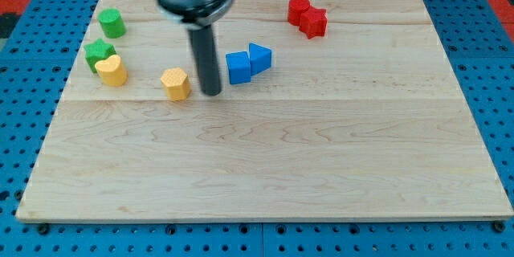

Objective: Slide green star along with green circle slightly up

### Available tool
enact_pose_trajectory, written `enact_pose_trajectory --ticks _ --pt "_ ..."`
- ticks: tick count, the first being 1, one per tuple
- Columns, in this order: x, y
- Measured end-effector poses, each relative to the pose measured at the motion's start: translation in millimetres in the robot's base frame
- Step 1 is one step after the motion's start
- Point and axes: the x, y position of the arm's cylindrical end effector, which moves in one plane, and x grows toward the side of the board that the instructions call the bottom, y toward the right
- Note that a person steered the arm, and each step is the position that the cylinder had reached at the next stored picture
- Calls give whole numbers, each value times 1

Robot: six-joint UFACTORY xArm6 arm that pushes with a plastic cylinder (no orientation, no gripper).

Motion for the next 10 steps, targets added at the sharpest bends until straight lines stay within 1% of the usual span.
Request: enact_pose_trajectory --ticks 1,3,4,5,6,7,8,9,10 --pt "-25 -55" --pt "47 -32" --pt "48 -18" --pt "141 -39" --pt "146 -139" --pt "77 -190" --pt "0 -190" --pt "-10 -191" --pt "-37 -184"
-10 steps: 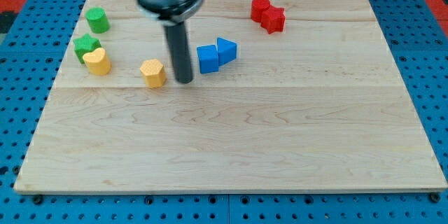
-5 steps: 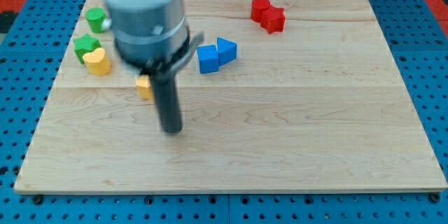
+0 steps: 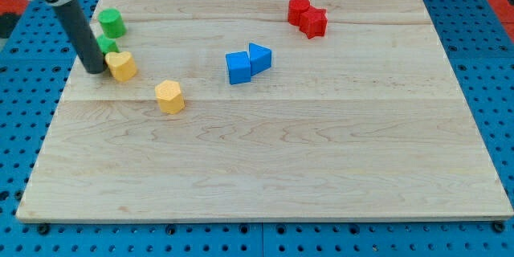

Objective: Slide green star along with green circle slightly up

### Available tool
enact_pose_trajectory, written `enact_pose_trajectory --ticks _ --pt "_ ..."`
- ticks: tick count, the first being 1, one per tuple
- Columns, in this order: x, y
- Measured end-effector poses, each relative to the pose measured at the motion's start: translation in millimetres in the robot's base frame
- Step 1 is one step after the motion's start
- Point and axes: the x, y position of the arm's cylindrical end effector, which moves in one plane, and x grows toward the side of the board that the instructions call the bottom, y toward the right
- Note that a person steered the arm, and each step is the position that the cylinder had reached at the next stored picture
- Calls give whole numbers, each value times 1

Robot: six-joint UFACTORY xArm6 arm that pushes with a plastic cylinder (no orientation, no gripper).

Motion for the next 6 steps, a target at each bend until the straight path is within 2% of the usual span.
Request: enact_pose_trajectory --ticks 3,4,5,6 --pt "-48 -8" --pt "-52 22" --pt "-9 69" --pt "-13 58"
